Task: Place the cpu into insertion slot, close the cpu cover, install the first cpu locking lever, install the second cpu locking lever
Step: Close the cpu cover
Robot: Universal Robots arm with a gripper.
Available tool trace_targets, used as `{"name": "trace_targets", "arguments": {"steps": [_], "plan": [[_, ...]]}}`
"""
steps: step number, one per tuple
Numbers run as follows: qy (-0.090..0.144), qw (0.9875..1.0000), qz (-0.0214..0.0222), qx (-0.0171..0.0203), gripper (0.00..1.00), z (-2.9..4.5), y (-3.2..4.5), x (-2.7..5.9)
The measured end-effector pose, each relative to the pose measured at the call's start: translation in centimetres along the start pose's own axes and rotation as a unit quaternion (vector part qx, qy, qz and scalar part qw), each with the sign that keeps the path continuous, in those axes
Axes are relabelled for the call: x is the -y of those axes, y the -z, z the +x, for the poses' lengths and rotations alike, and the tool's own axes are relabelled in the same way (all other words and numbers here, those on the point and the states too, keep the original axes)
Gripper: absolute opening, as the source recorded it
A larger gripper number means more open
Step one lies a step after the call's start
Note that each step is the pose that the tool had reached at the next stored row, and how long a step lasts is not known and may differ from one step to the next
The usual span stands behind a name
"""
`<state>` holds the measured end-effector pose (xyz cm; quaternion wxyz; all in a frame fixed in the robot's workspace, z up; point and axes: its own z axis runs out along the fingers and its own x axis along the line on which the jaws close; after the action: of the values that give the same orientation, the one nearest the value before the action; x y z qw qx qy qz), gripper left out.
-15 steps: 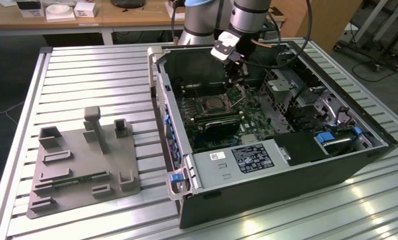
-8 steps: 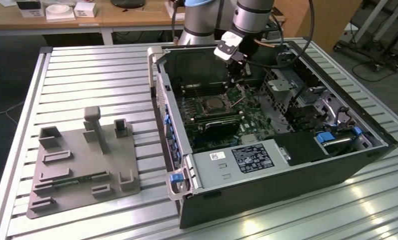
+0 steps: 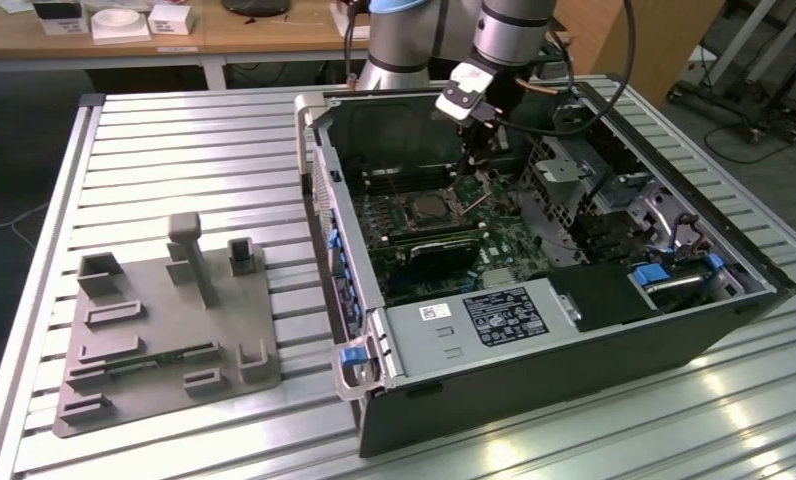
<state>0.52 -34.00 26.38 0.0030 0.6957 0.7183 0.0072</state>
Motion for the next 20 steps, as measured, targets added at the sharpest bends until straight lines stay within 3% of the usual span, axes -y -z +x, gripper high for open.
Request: {"name": "trace_targets", "arguments": {"steps": [12,20], "plan": [[0.0,1.0,0.0,0.0,0.1,0.0,0.41,-0.02],[0.0,1.0,0.0,0.0,0.1,0.02,0.39,-1.13]]}}
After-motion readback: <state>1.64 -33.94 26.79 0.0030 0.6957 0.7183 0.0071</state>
